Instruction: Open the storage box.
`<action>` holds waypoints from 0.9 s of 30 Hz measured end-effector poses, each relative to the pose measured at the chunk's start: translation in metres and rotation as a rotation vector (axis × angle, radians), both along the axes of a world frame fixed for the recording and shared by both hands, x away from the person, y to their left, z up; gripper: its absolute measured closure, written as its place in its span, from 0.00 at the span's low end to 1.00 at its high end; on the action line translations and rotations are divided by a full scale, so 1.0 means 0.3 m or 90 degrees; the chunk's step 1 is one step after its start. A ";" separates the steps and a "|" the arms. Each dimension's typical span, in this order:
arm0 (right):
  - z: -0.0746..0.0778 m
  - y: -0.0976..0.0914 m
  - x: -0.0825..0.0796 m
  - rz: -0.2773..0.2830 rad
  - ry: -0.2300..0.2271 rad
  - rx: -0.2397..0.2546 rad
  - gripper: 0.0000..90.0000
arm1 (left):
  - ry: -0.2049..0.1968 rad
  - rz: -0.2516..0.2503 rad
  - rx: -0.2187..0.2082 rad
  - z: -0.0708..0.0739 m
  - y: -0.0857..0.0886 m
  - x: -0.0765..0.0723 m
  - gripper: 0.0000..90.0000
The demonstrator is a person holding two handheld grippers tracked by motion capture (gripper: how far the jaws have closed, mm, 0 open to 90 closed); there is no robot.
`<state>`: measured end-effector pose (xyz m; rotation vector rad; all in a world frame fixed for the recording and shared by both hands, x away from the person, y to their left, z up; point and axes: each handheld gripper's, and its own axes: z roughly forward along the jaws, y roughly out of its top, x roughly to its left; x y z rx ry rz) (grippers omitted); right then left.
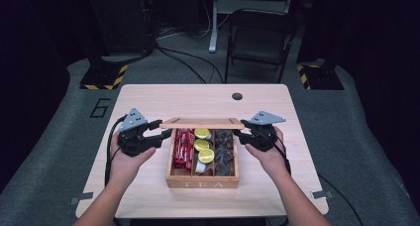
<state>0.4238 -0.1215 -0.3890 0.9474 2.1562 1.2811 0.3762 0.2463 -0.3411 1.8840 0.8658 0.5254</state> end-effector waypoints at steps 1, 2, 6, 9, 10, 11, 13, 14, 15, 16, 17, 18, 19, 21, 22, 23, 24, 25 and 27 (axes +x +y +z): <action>-0.005 0.000 0.009 -0.001 0.004 -0.002 0.60 | -0.001 0.003 -0.002 0.002 -0.003 0.002 0.55; -0.009 0.000 0.019 0.002 0.005 -0.004 0.60 | -0.007 0.005 0.000 0.009 -0.004 0.007 0.55; -0.024 0.007 0.052 -0.001 0.005 -0.008 0.61 | -0.010 0.009 0.000 0.020 -0.006 0.017 0.55; -0.029 0.008 0.068 -0.002 0.008 -0.011 0.62 | -0.014 0.010 -0.002 0.024 -0.007 0.023 0.55; -0.034 0.010 0.084 -0.006 0.010 -0.009 0.63 | -0.014 0.010 -0.003 0.028 -0.006 0.028 0.55; -0.034 0.010 0.084 -0.006 0.010 -0.009 0.63 | -0.014 0.010 -0.003 0.028 -0.006 0.028 0.55; -0.039 0.010 0.097 -0.010 0.012 -0.002 0.65 | -0.015 0.011 -0.004 0.032 -0.006 0.033 0.55; -0.043 0.006 0.106 -0.010 0.016 -0.002 0.66 | -0.016 0.013 -0.006 0.034 -0.006 0.036 0.55; -0.045 0.005 0.111 -0.010 0.018 0.002 0.66 | -0.017 0.014 -0.006 0.036 -0.006 0.039 0.55; -0.047 0.003 0.115 -0.010 0.021 0.003 0.66 | -0.017 0.014 -0.007 0.038 -0.007 0.041 0.56; -0.047 0.003 0.115 -0.010 0.021 0.003 0.66 | -0.017 0.014 -0.007 0.038 -0.007 0.041 0.56; -0.050 0.005 0.121 -0.012 0.020 0.007 0.66 | -0.017 0.015 -0.007 0.042 -0.007 0.046 0.56; -0.051 0.007 0.125 -0.014 0.019 0.008 0.66 | -0.020 0.017 -0.008 0.044 -0.007 0.048 0.56; -0.053 0.008 0.128 -0.018 0.020 0.012 0.66 | -0.021 0.018 -0.009 0.049 -0.007 0.053 0.56; -0.054 0.008 0.130 -0.018 0.018 0.011 0.66 | -0.022 0.018 -0.009 0.050 -0.007 0.055 0.56; -0.055 0.008 0.133 -0.017 0.017 0.009 0.66 | -0.023 0.019 -0.012 0.051 -0.008 0.057 0.56; -0.057 0.007 0.137 -0.015 0.015 0.008 0.66 | -0.022 0.019 -0.011 0.054 -0.008 0.059 0.56; -0.057 0.007 0.137 -0.015 0.015 0.008 0.66 | -0.022 0.019 -0.011 0.054 -0.008 0.059 0.56; -0.064 0.008 0.147 -0.020 0.021 0.014 0.66 | -0.024 0.020 -0.011 0.059 -0.008 0.067 0.56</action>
